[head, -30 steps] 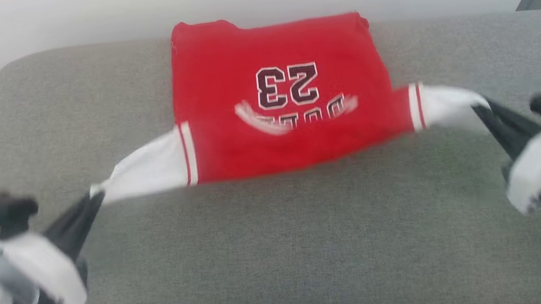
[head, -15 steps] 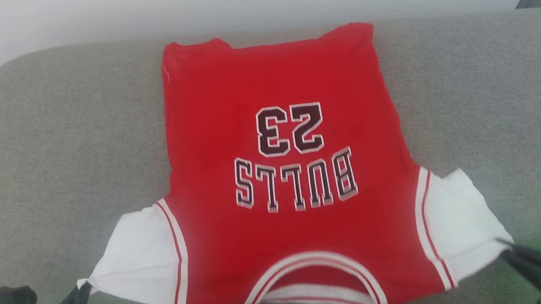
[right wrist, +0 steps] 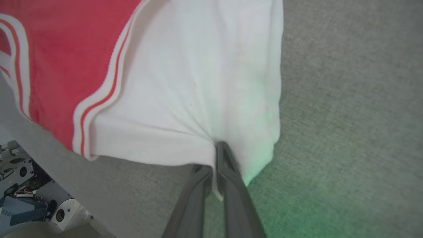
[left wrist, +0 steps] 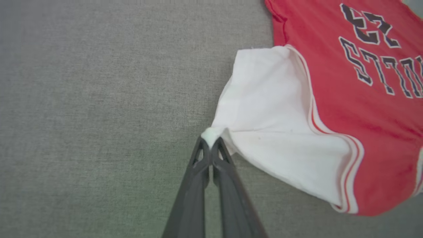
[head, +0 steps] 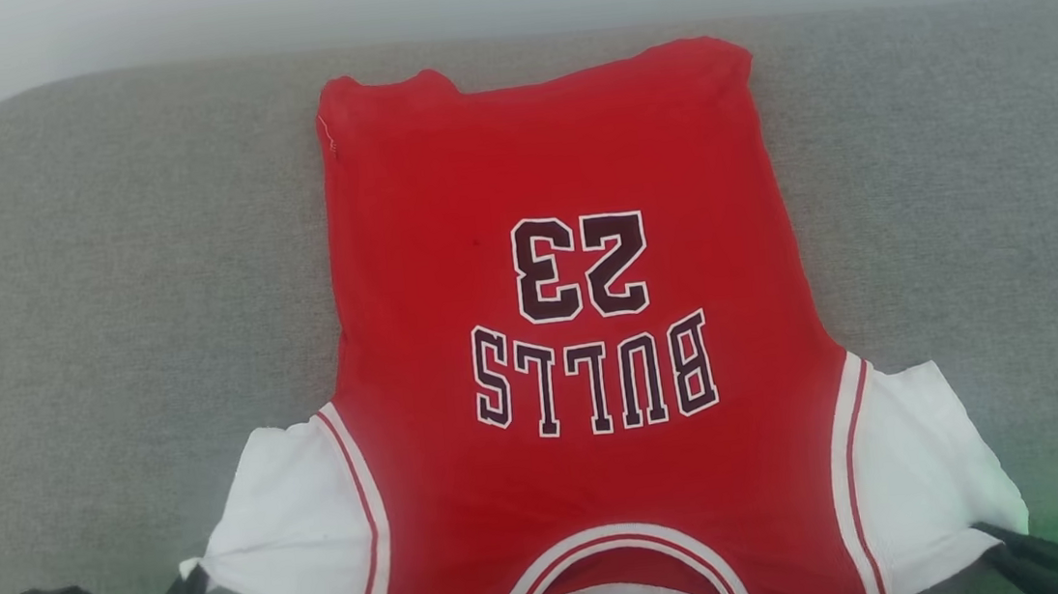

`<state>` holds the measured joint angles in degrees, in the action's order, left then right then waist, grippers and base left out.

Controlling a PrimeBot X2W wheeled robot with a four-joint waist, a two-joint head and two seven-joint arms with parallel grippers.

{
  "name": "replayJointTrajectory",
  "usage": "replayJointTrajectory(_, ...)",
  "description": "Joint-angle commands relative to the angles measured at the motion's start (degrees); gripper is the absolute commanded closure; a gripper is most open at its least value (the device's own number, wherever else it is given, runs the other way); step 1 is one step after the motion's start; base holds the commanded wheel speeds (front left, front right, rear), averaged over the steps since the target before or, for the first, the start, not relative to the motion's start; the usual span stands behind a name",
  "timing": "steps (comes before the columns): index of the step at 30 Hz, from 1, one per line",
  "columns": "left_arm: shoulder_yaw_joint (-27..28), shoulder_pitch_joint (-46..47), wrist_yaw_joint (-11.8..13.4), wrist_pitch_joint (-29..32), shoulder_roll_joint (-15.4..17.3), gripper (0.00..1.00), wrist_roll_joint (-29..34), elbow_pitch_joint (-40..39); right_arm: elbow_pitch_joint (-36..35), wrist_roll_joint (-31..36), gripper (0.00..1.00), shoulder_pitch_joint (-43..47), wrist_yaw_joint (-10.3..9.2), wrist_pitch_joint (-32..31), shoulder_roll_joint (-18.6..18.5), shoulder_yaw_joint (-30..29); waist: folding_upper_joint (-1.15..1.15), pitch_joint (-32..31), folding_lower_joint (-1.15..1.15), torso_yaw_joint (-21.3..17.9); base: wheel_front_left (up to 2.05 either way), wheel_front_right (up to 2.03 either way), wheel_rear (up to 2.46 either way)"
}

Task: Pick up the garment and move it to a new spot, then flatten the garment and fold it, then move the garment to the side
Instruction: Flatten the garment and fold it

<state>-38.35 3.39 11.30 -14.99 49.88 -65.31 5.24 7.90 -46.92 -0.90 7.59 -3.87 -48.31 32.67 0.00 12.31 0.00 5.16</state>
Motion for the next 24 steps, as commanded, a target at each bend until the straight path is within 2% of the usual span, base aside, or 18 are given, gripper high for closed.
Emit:
replayJointTrajectory(1, 0.3, -0.4, -0.2, -0.2, -0.4, 1.00, 0.9, -0.2, 0.8, 0.4, 0.00, -0.5, -0.19, -0.9, 0.6, -0.1, 0.00, 0.3, 0.00, 0.2, 0.00, 0.00, 0.00)
replayJointTrajectory(5, 1.4, 0.6, -0.1, -0.2, -2.1, 1.00, 2.9, -0.4, 0.6, 0.8, 0.00, -1.8, -0.24, -4.4, 1.3, -2.8, 0.00, 0.9, 0.00, 0.8, 0.00, 0.00, 0.00)
replayJointTrajectory(10, 2.0, 1.4, -0.4, -0.2, -4.3, 1.00, 5.3, -0.7, -5.9, 0.1, 0.00, -3.2, -0.15, -8.9, 1.4, -9.3, 0.00, 1.2, 0.00, 1.7, 0.00, 0.00, 0.00)
replayJointTrajectory(14, 1.5, 2.0, -0.8, -0.3, -6.1, 1.00, 7.0, -0.5, -11.5, 3.1, 0.00, -5.7, -0.15, -13.1, 1.8, -16.0, 0.00, 1.4, 0.00, 2.9, 0.00, 0.00, 0.00)
replayJointTrajectory(17, 0.9, 3.3, -1.4, -0.2, -7.6, 1.00, 7.9, -0.3, -13.8, 6.5, 0.00, -9.9, -0.12, -17.1, 3.9, -19.8, 0.00, 1.9, 0.00, 4.2, 0.00, 0.00, 0.00)
replayJointTrajectory(20, -0.1, 5.0, -2.1, 0.1, -8.9, 1.00, 8.7, 0.3, -12.7, 10.3, 0.00, -16.1, -0.15, -20.5, 6.5, -22.3, 0.00, 2.7, 0.00, 5.9, 0.00, 0.00, 0.00)
replayJointTrajectory(24, -1.4, 7.9, -3.5, 0.5, -11.0, 1.00, 9.9, 1.4, -6.4, 14.8, 0.00, -26.1, -0.14, -23.4, 11.4, -22.4, 0.00, 4.2, 0.00, 8.4, 0.00, 0.00, 0.00)
